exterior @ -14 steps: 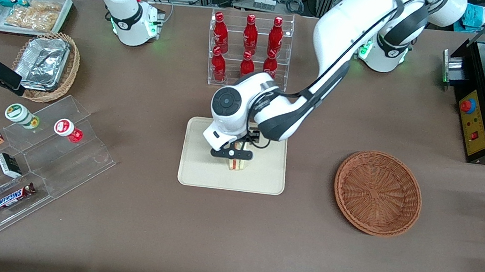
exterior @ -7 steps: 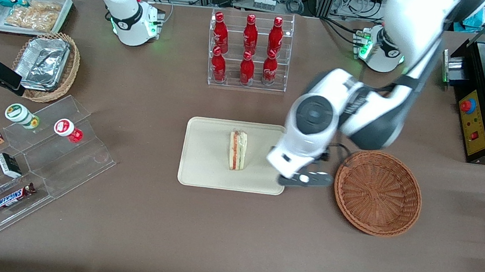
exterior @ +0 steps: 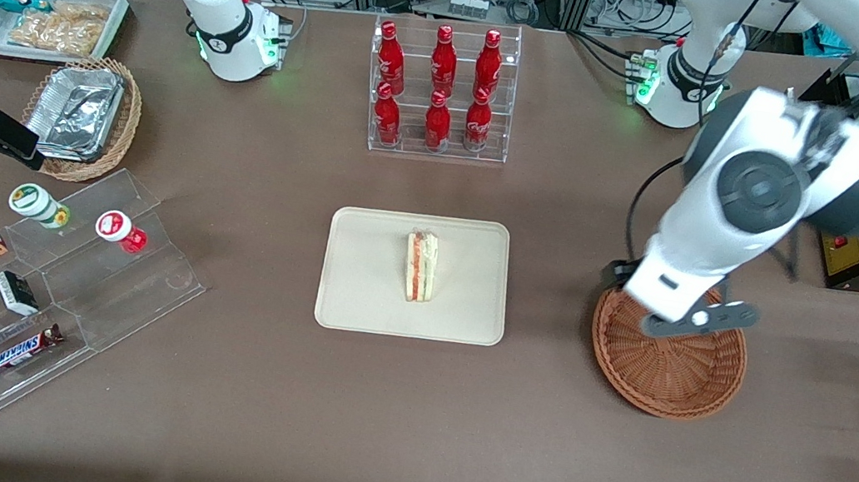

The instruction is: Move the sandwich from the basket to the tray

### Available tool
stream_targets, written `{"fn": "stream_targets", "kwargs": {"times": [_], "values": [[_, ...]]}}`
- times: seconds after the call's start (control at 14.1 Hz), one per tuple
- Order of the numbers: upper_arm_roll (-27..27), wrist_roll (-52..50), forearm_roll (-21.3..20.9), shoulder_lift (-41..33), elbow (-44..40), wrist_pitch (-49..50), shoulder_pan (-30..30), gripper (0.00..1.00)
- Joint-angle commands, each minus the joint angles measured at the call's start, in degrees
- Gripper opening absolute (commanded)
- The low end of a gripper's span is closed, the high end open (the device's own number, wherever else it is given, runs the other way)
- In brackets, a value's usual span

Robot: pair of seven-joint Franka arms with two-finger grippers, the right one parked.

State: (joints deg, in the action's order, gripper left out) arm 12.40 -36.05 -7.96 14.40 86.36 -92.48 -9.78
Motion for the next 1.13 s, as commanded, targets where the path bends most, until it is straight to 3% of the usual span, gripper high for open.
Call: {"fn": "stream_targets", "kwargs": {"times": [0.0, 0.42, 0.71, 1.06], "values": [[0.52, 7.53, 0.31, -5.68, 2.32, 3.95, 3.17, 0.99], [0.43, 14.86, 1.54, -11.05, 1.62, 7.4, 6.7, 0.99], [0.35, 21.45, 7.78, -13.16, 1.62, 8.54, 11.7, 1.0], [0.08, 22.69, 7.96, -16.06, 2.67, 10.39, 12.33, 1.0]]}}
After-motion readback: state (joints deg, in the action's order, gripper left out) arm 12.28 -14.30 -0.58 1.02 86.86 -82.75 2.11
